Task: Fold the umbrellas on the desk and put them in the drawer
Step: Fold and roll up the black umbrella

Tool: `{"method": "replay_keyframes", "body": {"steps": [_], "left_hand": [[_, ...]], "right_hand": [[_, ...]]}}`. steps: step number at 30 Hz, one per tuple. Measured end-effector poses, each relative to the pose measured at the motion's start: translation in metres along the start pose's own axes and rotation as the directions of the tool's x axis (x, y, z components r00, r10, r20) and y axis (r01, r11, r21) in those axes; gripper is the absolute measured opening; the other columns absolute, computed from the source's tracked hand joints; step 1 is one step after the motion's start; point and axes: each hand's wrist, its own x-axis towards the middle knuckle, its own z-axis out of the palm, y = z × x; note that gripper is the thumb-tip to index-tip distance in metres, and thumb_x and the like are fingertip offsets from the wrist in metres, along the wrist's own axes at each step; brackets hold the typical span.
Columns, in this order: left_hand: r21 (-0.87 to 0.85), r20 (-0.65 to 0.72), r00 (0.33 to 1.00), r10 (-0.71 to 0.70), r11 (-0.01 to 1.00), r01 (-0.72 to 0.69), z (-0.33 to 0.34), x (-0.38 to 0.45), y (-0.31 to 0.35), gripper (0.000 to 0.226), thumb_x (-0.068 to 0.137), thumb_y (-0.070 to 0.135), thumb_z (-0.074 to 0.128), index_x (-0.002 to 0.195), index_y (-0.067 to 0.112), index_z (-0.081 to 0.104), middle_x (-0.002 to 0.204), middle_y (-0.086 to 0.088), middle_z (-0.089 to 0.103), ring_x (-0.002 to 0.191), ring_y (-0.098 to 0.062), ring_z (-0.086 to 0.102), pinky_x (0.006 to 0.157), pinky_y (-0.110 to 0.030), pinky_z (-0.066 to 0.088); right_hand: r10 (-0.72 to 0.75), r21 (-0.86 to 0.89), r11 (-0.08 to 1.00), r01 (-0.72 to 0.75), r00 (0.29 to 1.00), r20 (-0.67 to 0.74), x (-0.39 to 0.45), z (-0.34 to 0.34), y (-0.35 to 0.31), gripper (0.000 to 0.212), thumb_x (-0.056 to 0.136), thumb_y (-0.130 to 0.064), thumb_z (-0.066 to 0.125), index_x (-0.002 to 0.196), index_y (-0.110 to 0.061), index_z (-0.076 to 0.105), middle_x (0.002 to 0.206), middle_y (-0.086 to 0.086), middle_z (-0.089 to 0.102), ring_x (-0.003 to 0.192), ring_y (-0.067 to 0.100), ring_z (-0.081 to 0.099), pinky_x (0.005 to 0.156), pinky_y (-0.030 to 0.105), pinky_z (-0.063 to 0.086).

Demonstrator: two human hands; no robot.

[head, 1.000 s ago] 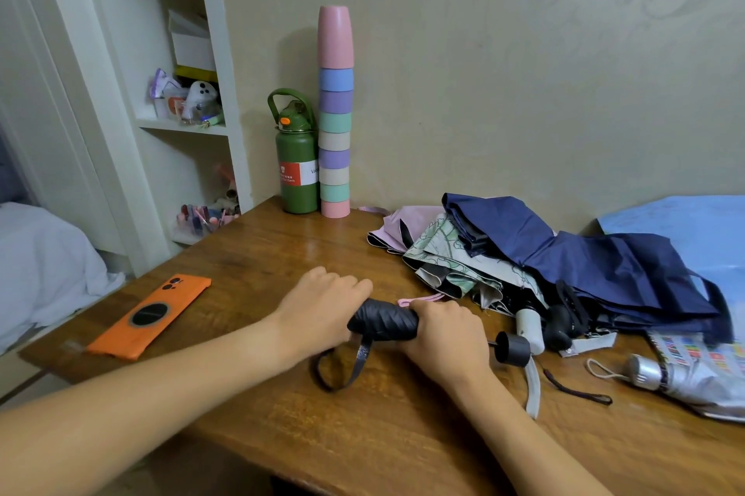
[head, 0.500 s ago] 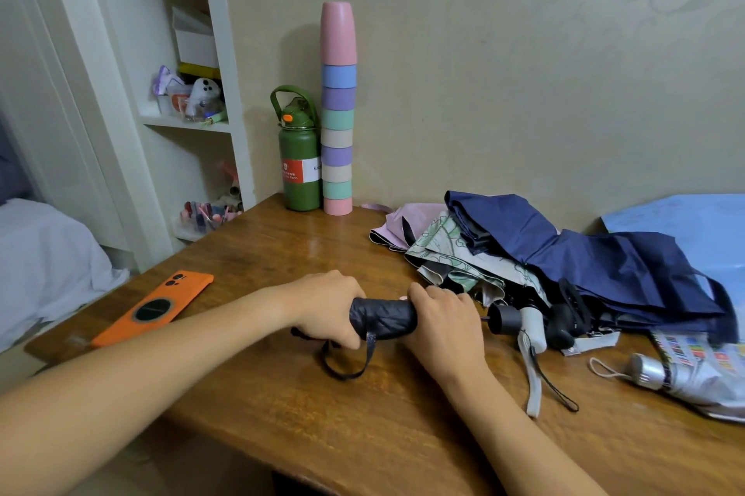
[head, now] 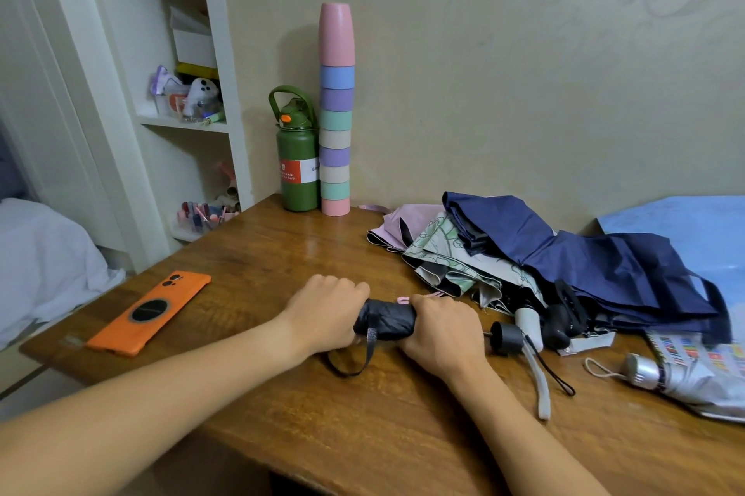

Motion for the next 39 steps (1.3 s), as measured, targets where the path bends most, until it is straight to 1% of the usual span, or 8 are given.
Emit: {"method": "replay_keyframes", "body": {"steps": [5, 11, 15, 21, 25, 28, 34, 39], "left_hand": [[-0.101, 0.075, 0.994, -0.080, 0.991, 0.088, -0.002, 0.005, 0.003, 0.025, 0.086, 0.038, 0.069, 0.102, 0.021, 0.060, 0.091, -0.001, 0.065, 0.086, -0.027, 0.066, 0.067, -0.034, 0.046], [-0.207, 0.104, 0.980, -0.168, 0.960, 0.187, -0.007, 0.018, 0.004, 0.027, 0.078, 0.041, 0.070, 0.098, 0.023, 0.064, 0.089, 0.000, 0.069, 0.082, -0.027, 0.067, 0.072, -0.036, 0.054], [-0.209, 0.108, 0.978, -0.177, 0.958, 0.197, -0.009, 0.019, 0.006, 0.029, 0.075, 0.042, 0.069, 0.097, 0.024, 0.065, 0.089, 0.000, 0.069, 0.081, -0.027, 0.067, 0.067, -0.034, 0.051], [-0.288, 0.063, 0.974, -0.217, 0.931, 0.226, -0.029, 0.011, -0.016, 0.027, 0.074, 0.049, 0.071, 0.085, 0.026, 0.063, 0.079, 0.006, 0.066, 0.072, -0.021, 0.064, 0.064, -0.033, 0.056], [-0.383, 0.016, 0.968, -0.250, 0.893, 0.237, -0.049, 0.003, -0.035, 0.030, 0.080, 0.055, 0.074, 0.083, 0.028, 0.063, 0.074, 0.012, 0.064, 0.068, -0.009, 0.062, 0.063, -0.031, 0.057], [-0.365, -0.006, 0.961, -0.278, 0.895, 0.257, -0.051, -0.002, -0.030, 0.028, 0.081, 0.053, 0.071, 0.083, 0.028, 0.061, 0.075, 0.011, 0.064, 0.071, -0.012, 0.062, 0.066, -0.034, 0.057], [-0.416, -0.030, 0.945, -0.326, 0.864, 0.285, -0.044, -0.001, -0.004, 0.033, 0.084, 0.059, 0.067, 0.090, 0.027, 0.063, 0.082, 0.009, 0.067, 0.078, -0.015, 0.065, 0.073, -0.036, 0.059], [-0.399, -0.039, 0.900, -0.435, 0.832, 0.385, -0.043, 0.007, -0.012, 0.029, 0.083, 0.054, 0.068, 0.088, 0.026, 0.062, 0.084, 0.006, 0.068, 0.080, -0.019, 0.065, 0.074, -0.036, 0.058]], "right_hand": [[0.009, -0.030, 0.999, -0.014, 0.990, -0.143, 0.006, 0.016, 0.008, 0.028, 0.071, -0.047, 0.070, 0.084, -0.028, 0.054, 0.085, -0.005, 0.058, 0.083, 0.023, 0.059, 0.083, 0.038, 0.033], [0.010, 0.155, 0.987, 0.028, 0.971, -0.238, 0.000, 0.004, 0.001, 0.082, 0.064, -0.008, 0.065, 0.141, -0.029, 0.049, 0.156, 0.013, 0.027, 0.145, 0.035, 0.024, 0.119, 0.052, 0.019], [0.084, 0.470, 0.867, 0.165, 0.882, -0.464, -0.005, -0.013, -0.010, 0.039, 0.062, 0.003, 0.051, 0.098, -0.010, 0.054, 0.113, 0.003, 0.046, 0.106, 0.021, 0.045, 0.094, 0.032, 0.041], [0.126, 0.543, 0.809, 0.225, 0.836, -0.534, -0.019, -0.014, -0.013, 0.010, 0.077, -0.011, 0.045, 0.072, -0.014, 0.053, 0.073, -0.007, 0.047, 0.064, 0.010, 0.043, 0.058, 0.018, 0.031], [0.081, 0.666, 0.729, 0.160, 0.945, -0.317, -0.015, -0.005, -0.024, 0.021, 0.093, -0.027, 0.050, 0.083, -0.020, 0.067, 0.084, -0.009, 0.061, 0.079, 0.009, 0.059, 0.067, 0.031, 0.049], [-0.029, 0.870, 0.491, 0.042, 0.999, -0.032, -0.015, -0.006, -0.040, 0.026, 0.099, -0.044, 0.054, 0.109, -0.026, 0.071, 0.110, -0.010, 0.066, 0.108, 0.007, 0.062, 0.089, 0.016, 0.046], [0.061, 0.938, 0.346, -0.016, 0.998, -0.006, -0.011, -0.005, -0.024, 0.031, 0.092, -0.042, 0.065, 0.078, -0.014, 0.068, 0.083, -0.003, 0.066, 0.082, 0.011, 0.061, 0.078, 0.025, 0.044], [-0.022, 0.983, 0.174, -0.052, 0.998, 0.056, -0.010, -0.017, -0.014, 0.039, 0.099, -0.040, 0.059, 0.083, -0.006, 0.055, 0.067, 0.003, 0.050, 0.059, 0.017, 0.047, 0.063, 0.027, 0.041]]}}
